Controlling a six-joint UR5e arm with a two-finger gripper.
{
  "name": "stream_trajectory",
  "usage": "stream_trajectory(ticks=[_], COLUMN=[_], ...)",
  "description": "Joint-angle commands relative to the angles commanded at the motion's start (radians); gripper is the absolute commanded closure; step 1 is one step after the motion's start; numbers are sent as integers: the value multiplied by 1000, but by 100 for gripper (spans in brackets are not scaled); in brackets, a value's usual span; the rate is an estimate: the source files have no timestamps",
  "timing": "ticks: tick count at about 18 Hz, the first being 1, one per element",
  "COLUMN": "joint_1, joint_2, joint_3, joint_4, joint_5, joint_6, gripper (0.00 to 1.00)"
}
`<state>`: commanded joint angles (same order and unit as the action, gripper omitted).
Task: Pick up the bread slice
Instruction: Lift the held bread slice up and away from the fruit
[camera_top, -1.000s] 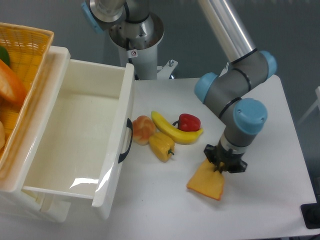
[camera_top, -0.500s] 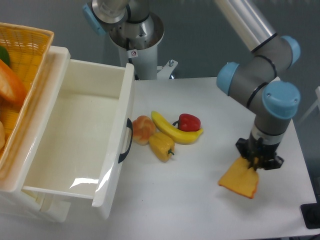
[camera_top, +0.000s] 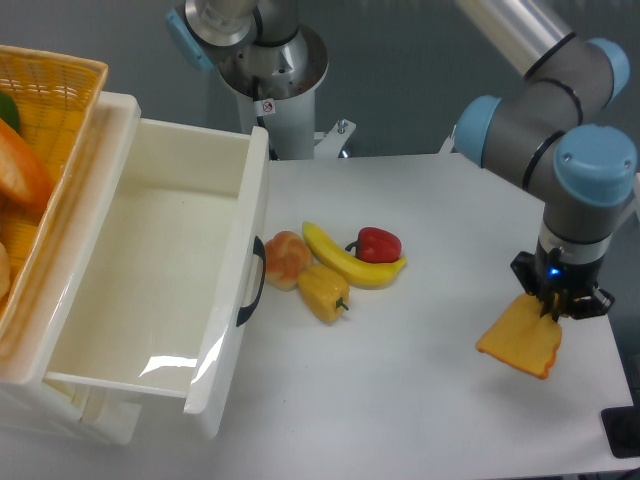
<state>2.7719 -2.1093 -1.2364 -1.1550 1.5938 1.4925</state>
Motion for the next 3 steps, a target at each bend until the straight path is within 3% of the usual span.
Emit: stream_trajectory(ticks=[3], joint_1=[2], joint_2=[5], joint_3=[-5], joint_4=[-2], joint_5=[-2], joint_6=[9], gripper=[100])
